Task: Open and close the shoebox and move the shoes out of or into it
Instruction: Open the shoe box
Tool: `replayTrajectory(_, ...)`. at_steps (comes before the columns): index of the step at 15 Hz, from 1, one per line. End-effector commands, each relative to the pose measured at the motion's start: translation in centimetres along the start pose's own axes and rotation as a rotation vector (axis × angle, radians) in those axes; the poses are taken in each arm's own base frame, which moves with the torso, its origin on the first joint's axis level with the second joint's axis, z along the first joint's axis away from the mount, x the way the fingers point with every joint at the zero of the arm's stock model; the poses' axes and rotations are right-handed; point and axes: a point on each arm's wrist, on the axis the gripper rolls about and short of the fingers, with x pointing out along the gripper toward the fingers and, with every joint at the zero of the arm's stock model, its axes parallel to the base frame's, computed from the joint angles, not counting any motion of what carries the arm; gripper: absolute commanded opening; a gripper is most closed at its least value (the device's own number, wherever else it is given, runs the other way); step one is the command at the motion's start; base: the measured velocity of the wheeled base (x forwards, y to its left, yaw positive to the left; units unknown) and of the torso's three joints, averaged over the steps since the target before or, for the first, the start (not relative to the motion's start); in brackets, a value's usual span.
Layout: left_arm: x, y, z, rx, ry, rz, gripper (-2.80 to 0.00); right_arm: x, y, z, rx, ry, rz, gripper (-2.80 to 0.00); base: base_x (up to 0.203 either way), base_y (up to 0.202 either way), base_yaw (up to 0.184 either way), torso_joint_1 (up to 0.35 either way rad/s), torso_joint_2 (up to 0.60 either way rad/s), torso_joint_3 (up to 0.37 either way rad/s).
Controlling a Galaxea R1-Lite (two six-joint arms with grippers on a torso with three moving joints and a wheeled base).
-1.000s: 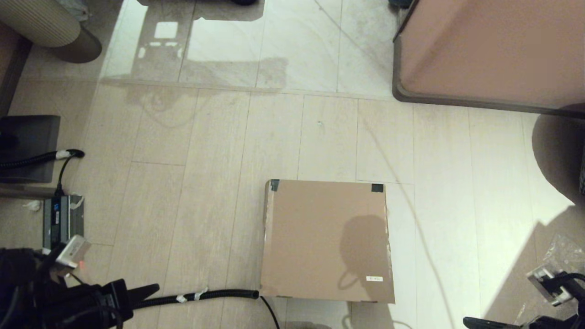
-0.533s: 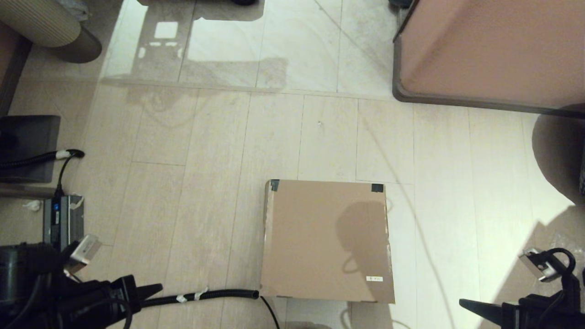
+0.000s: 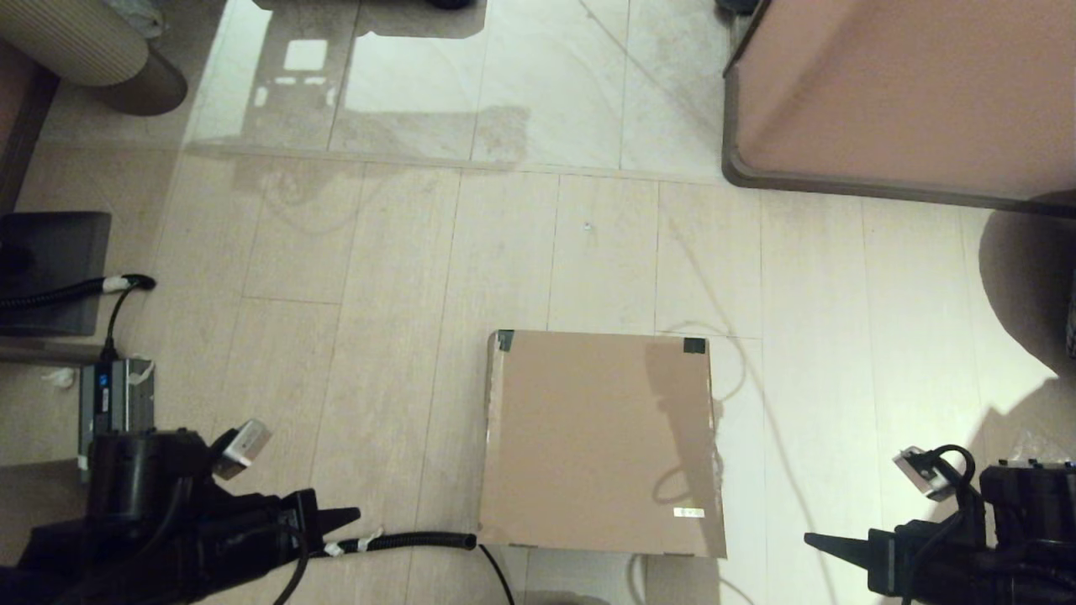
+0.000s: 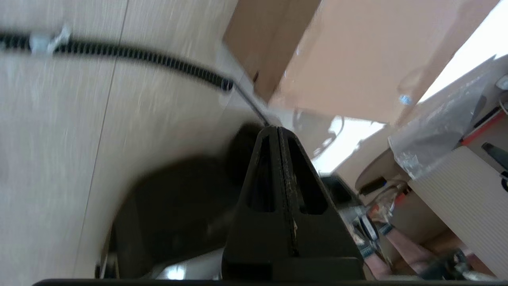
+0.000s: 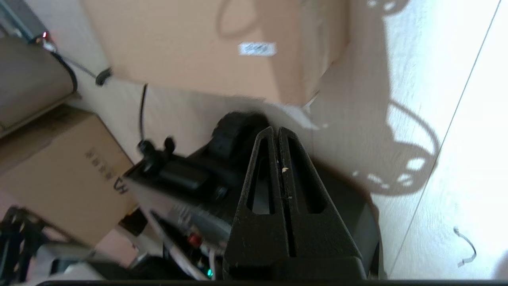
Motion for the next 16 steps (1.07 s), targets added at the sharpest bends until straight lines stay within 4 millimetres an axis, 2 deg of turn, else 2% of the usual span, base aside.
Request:
replayTrajectory(1, 3.0, 0.6, -0.4, 0.005, 0.039, -0.004, -2.8, 2.1, -2.1, -1.1, 0.049, 0.044, -0.017, -2.8, 0.0, 0.0, 0.0, 0.0, 0.0, 0.0)
replayTrajectory(4, 6.2, 1.3, -0.8, 0.04, -0.024, 0.021, -2.8, 3.5, -3.5, -2.0, 0.043, 0.023, -0.019, -2.8, 0.0, 0.0, 0.0, 0.0, 0.0, 0.0)
replayTrajectory(6, 7.2, 1.1, -0.8, 0.038, -0.057, 0.011, -2.8, 4.3, -4.3, -3.0, 0.071, 0.049, -0.025, -2.8, 0.0, 0.0, 0.0, 0.0, 0.0, 0.0)
replayTrajectory(9, 8.9, 0.7, -0.9, 0.016, -0.04, -0.008, -2.8, 4.7, -4.7, -3.3, 0.088, 0.061, -0.025, -2.8, 0.0, 0.0, 0.0, 0.0, 0.0, 0.0)
replayTrajectory(14, 13.3, -0.6, -0.1, 0.033, -0.102, 0.034, -2.8, 6.8, -5.1, -1.3, 0.081, -0.028, -0.055, -2.8, 0.0, 0.0, 0.0, 0.0, 0.0, 0.0)
replayTrajectory(16, 14.1, -1.7, -0.2, 0.056, -0.117, 0.034, -2.8, 7.7, -4.9, -1.0, 0.076, -0.058, -0.114, -2.8, 0.0, 0.0, 0.0, 0.0, 0.0, 0.0)
